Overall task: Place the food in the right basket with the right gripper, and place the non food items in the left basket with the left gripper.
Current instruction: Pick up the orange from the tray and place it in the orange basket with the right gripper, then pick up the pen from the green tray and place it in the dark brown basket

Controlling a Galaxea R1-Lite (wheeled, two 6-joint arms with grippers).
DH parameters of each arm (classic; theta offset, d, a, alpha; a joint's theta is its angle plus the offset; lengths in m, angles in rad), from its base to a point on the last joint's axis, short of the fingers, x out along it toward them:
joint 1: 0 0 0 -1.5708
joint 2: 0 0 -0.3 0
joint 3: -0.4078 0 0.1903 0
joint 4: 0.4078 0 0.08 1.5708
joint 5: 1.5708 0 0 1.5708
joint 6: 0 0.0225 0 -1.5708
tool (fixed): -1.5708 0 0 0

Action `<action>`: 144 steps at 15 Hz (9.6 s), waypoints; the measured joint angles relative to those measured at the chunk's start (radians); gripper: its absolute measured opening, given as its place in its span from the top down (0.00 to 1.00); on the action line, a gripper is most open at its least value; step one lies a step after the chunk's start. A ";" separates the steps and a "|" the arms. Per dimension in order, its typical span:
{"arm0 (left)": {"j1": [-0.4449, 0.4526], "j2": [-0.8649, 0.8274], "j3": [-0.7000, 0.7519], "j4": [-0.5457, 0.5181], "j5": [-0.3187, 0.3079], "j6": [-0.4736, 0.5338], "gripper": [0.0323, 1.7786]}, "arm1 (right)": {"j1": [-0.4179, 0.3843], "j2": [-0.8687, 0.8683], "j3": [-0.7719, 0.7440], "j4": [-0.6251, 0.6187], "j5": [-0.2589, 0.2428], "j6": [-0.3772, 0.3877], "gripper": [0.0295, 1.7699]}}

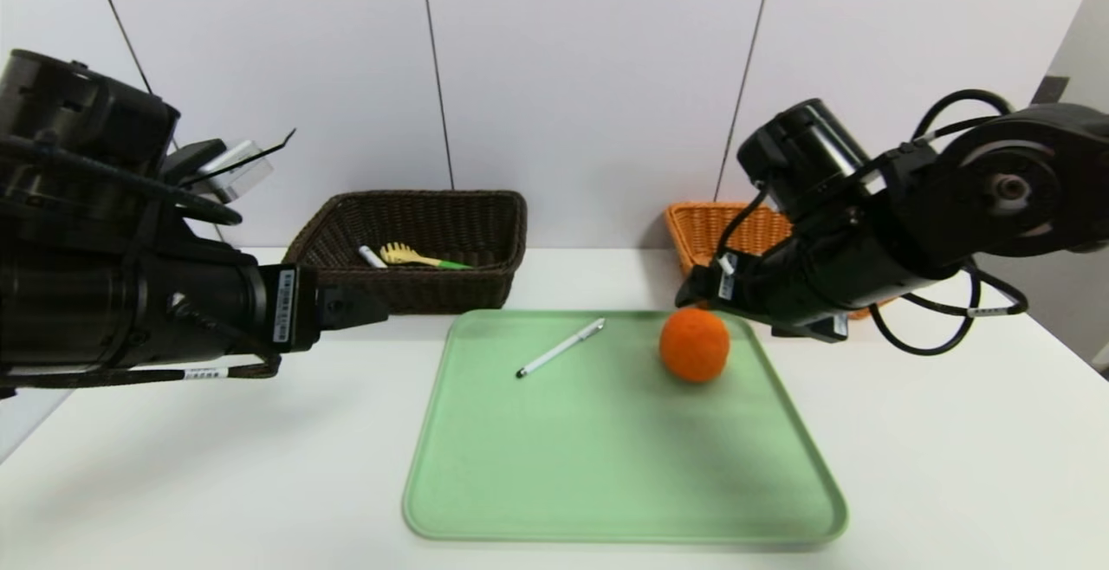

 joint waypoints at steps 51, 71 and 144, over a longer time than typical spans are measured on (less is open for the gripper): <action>0.001 -0.160 0.132 -0.070 -0.053 -0.073 0.05 | -0.334 0.330 -0.409 -0.192 -0.002 0.033 0.11; -0.205 0.233 -0.150 -0.276 -0.204 0.077 0.05 | -0.346 -0.293 -0.159 0.296 0.089 -0.143 0.04; -0.192 0.945 -0.891 0.313 -0.193 0.540 0.05 | -0.373 -0.511 0.186 0.061 0.275 -0.072 0.03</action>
